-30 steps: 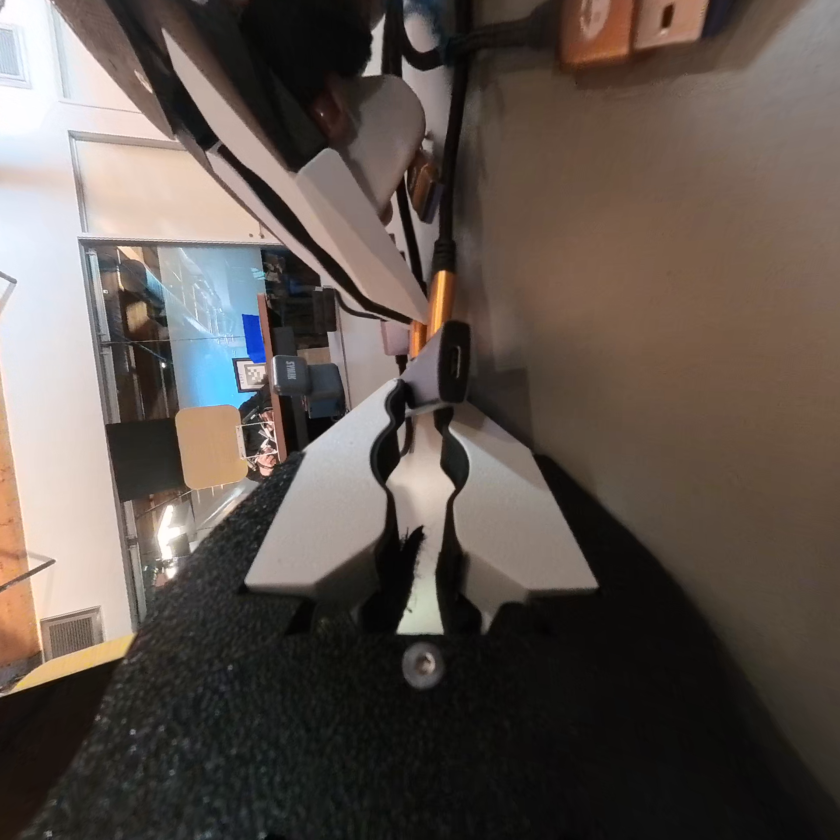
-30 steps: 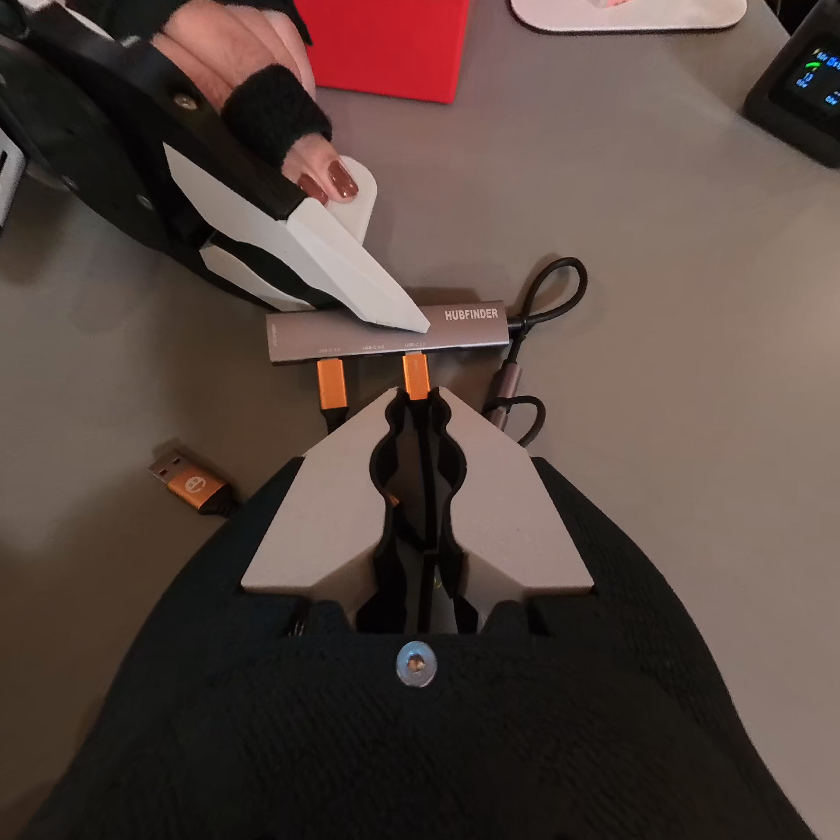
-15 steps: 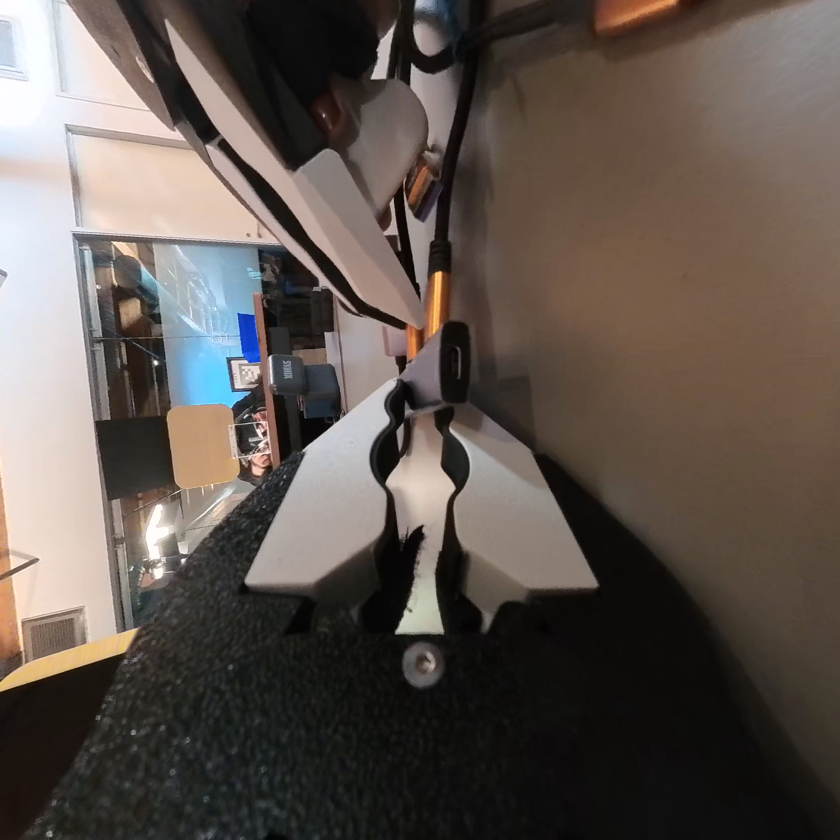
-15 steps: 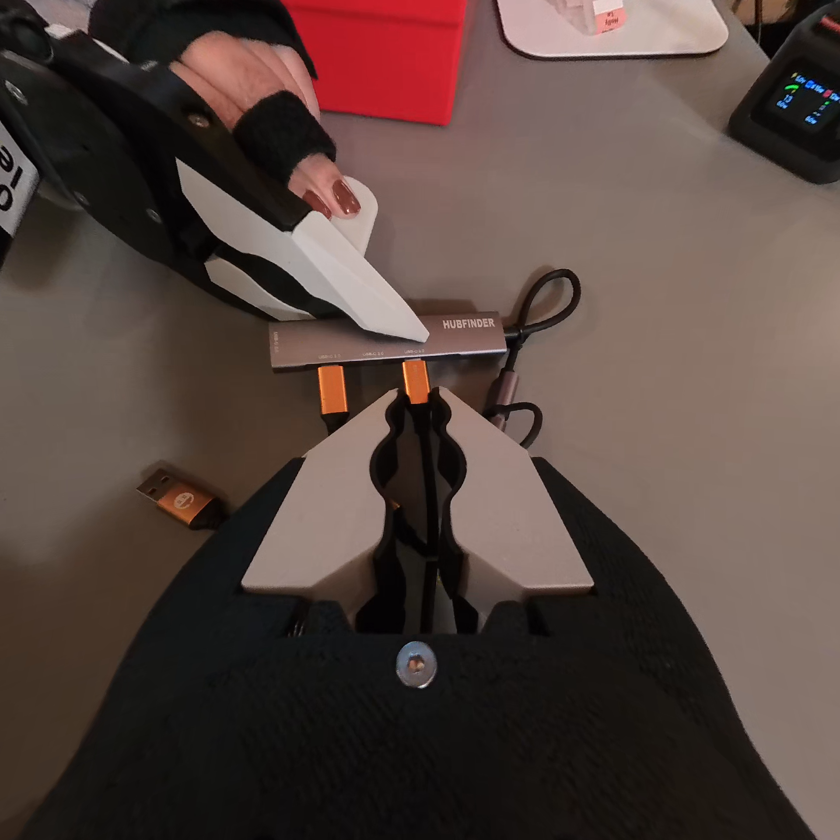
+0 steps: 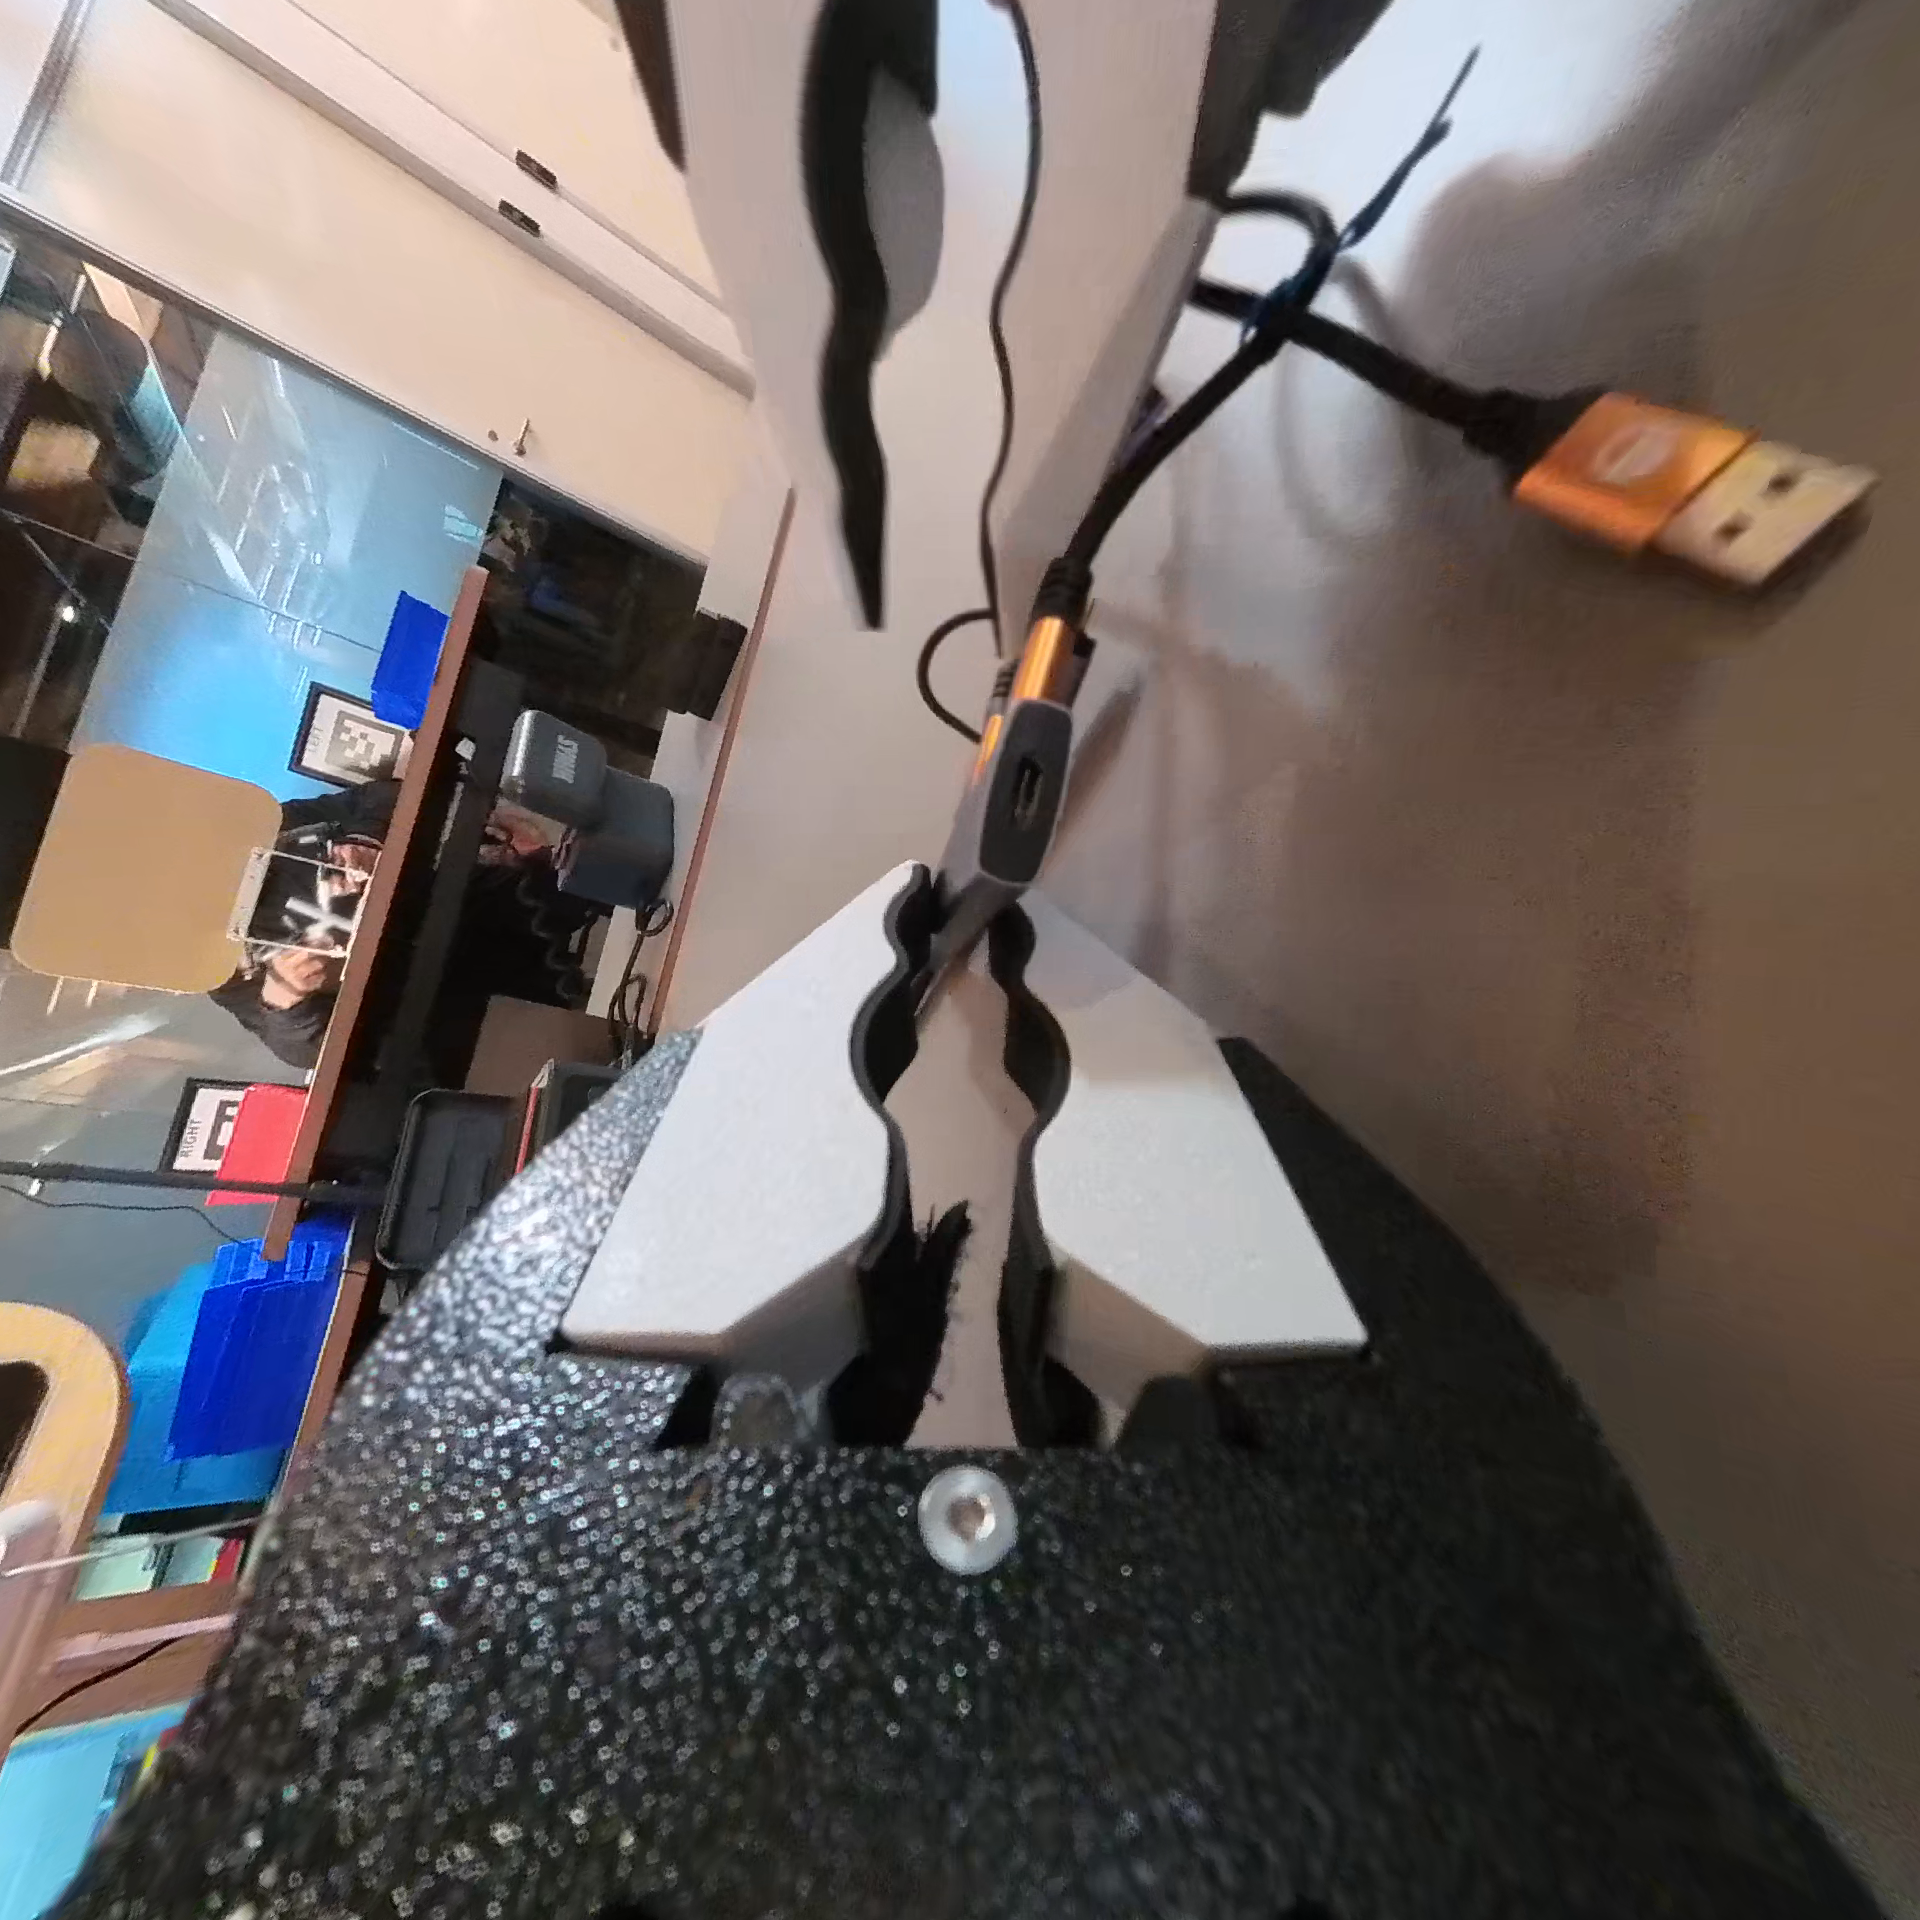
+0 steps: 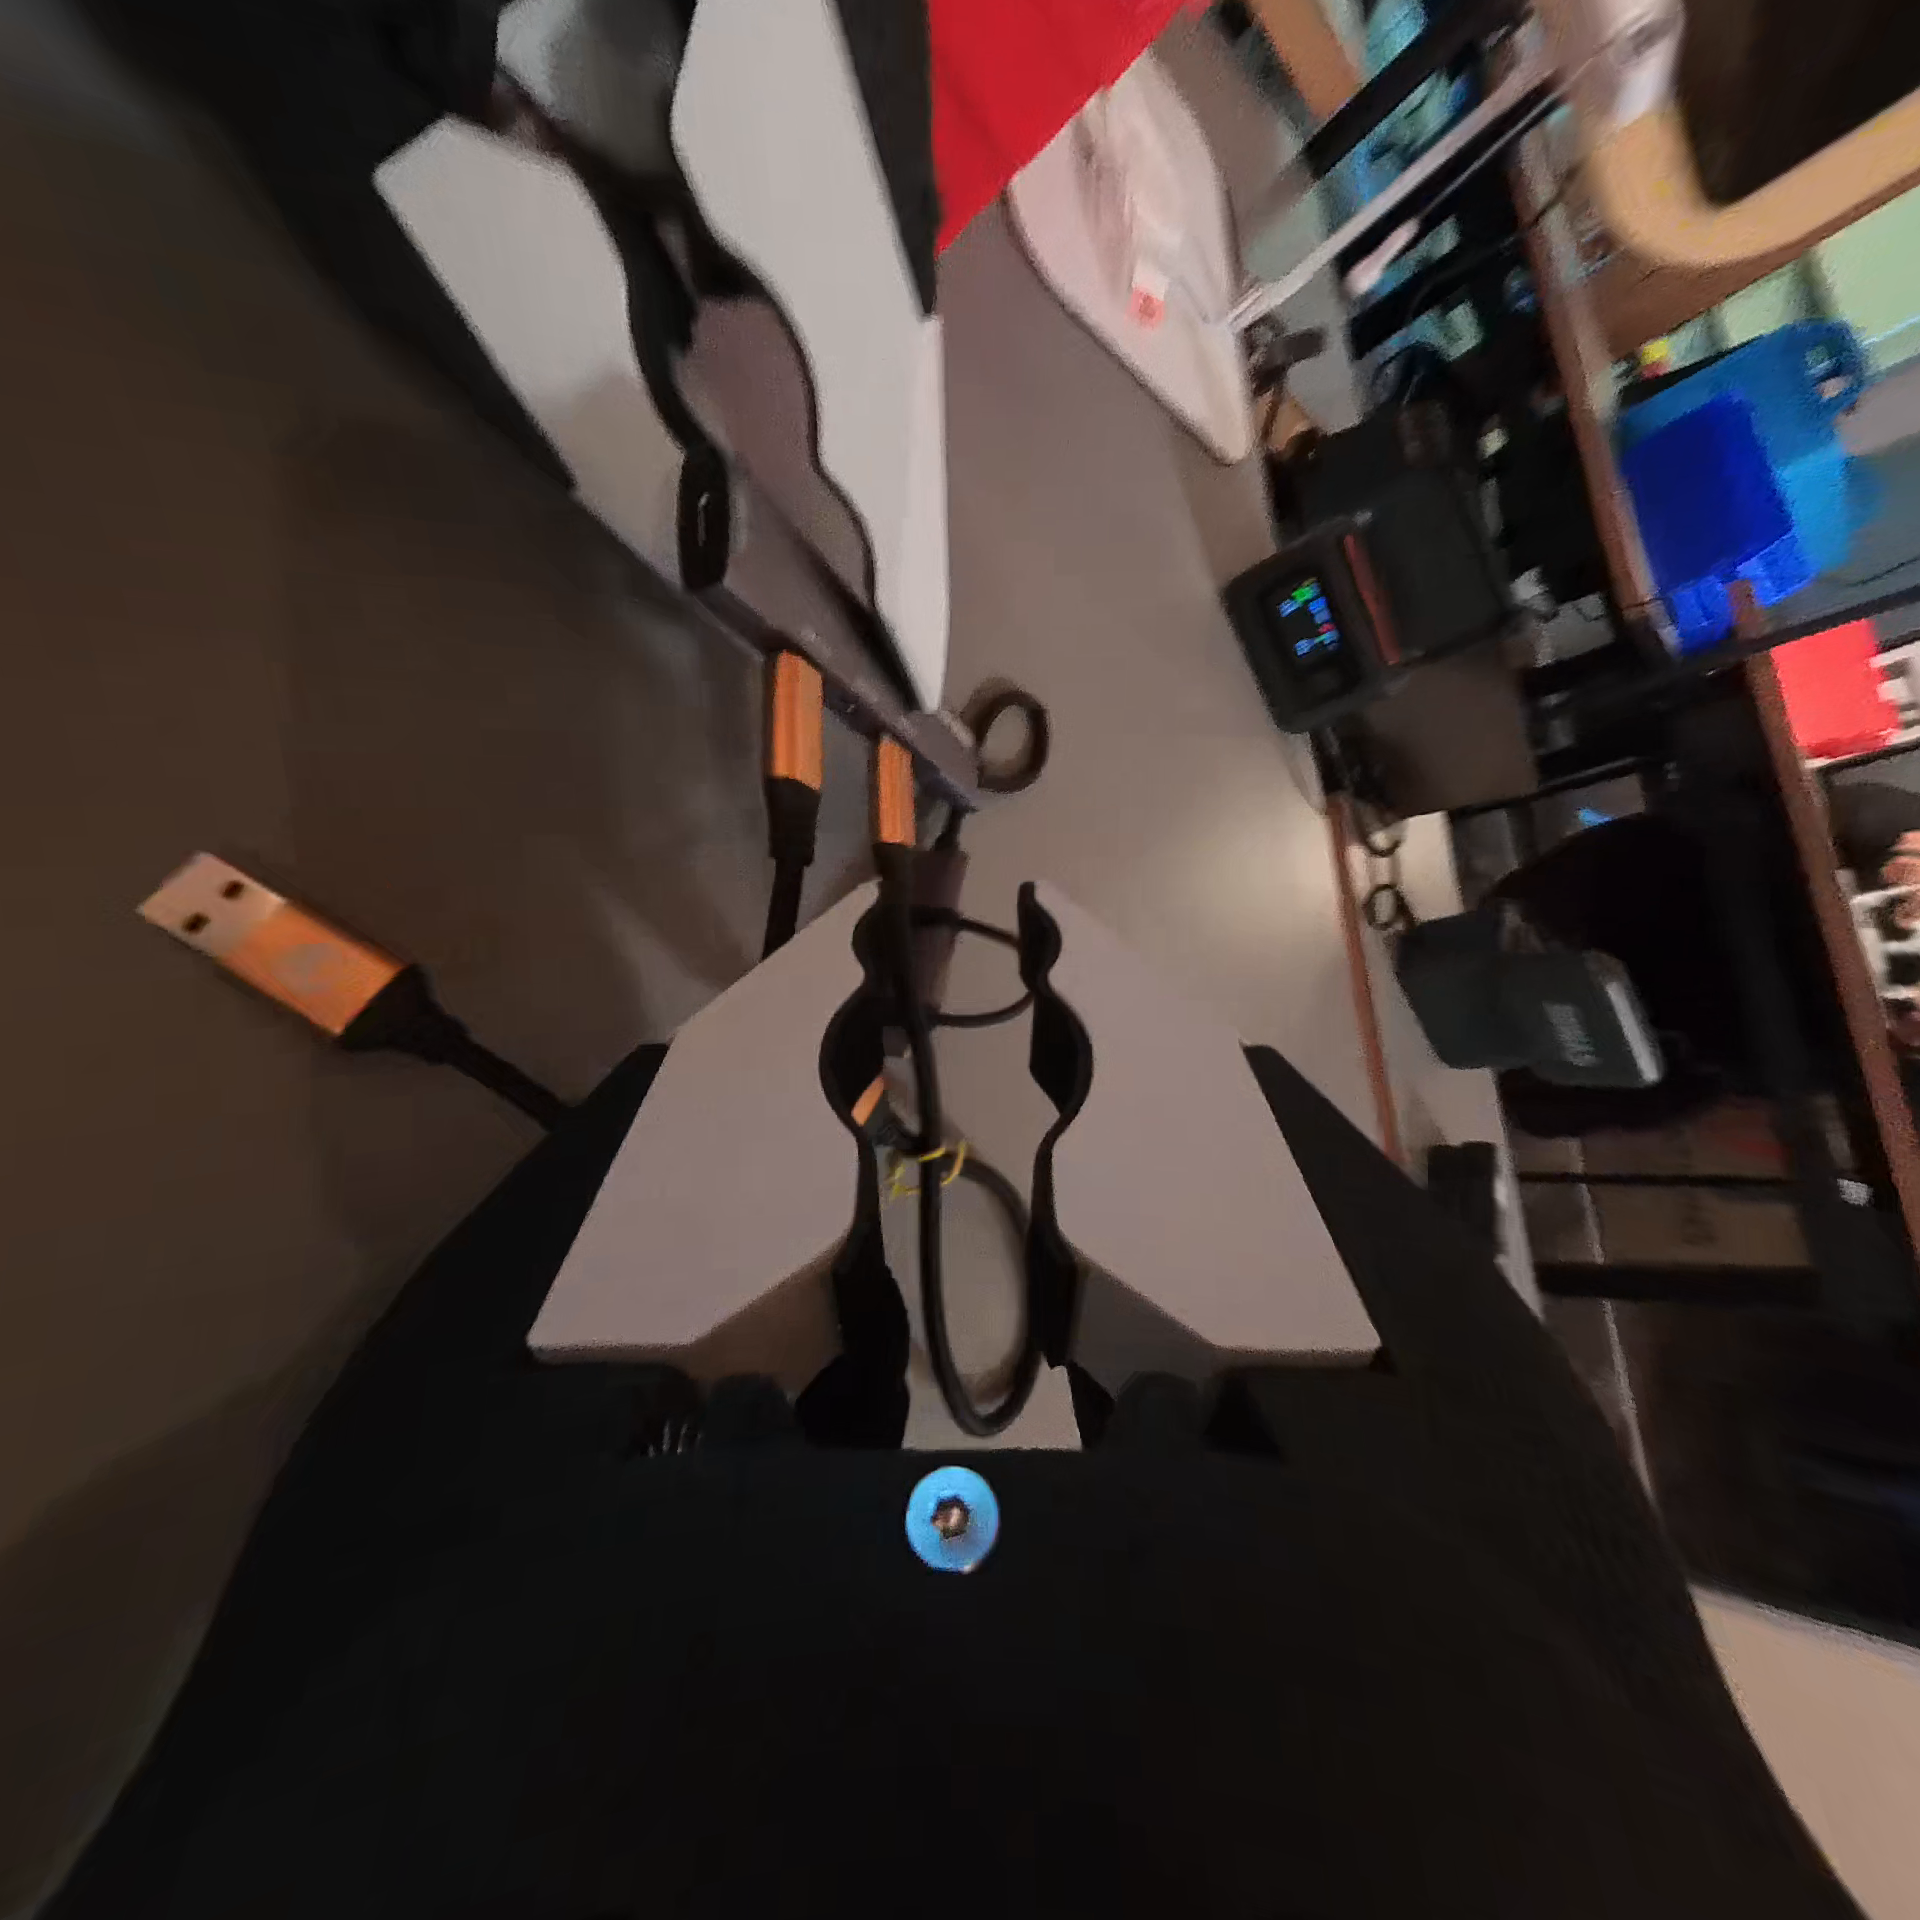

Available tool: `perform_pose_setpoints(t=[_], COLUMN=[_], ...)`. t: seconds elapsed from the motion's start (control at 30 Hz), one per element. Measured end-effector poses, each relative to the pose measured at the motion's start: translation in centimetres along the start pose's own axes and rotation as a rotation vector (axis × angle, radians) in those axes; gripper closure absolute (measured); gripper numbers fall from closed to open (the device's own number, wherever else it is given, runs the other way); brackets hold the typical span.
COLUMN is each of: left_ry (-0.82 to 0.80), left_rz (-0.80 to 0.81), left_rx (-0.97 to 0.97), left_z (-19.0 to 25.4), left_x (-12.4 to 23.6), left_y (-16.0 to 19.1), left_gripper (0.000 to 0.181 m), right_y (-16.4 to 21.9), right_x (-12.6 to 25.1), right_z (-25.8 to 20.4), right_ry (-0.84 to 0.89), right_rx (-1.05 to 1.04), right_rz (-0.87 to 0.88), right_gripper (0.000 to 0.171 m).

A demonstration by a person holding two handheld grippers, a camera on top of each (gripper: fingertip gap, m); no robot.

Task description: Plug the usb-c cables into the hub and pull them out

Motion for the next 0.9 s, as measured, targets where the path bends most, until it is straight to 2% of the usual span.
perform_pose_setpoints(t=[0.2,0.37,0.53,0.67,0.8,0.9], left_ry=[0.017,0.010,0.010,-0.004,-0.021,-0.008], left_rz=[0.009,-0.001,-0.002,-0.010,-0.004,0.012], left_rx=[0.004,-0.014,-0.084,-0.164,-0.157,-0.082], left_z=[0.0,-0.1,0.3,0.6,0.3,-0.1], left_x=[0.0,-0.1,-0.3,-0.3,-0.2,-0.2], left_y=[0.2,0.5,0.4,0.5,0.6,0.7], left_gripper=[0.171,0.170,0.170,0.170,0.171,0.171], right_y=[0.2,-0.2,0.5,0.8,1.0,1.1], right_x=[-1.1,-1.7,-2.5,-2.9,-2.4,-2.1], right_z=[-0.9,-1.3,-1.4,-1.3,-0.6,-0.4], right_ry=[-0.032,0.017,-0.074,-0.078,-0.061,-0.041], right_rx=[0.075,0.185,0.037,-0.024,-0.119,-0.100], right_rz=[-0.066,-0.142,-0.128,-0.112,-0.037,-0.010], right_gripper=[0.162,0.161,0.168,0.167,0.158,0.155])
Point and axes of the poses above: each gripper's, where its closed fingertips meet, x back along the fingers, y out of its underside, z = x × y across the jaws, the point moved 9 cm from there along x, back along the fingers, and after that the axes turned 9 degrees about -y, right-handed, at the moved point
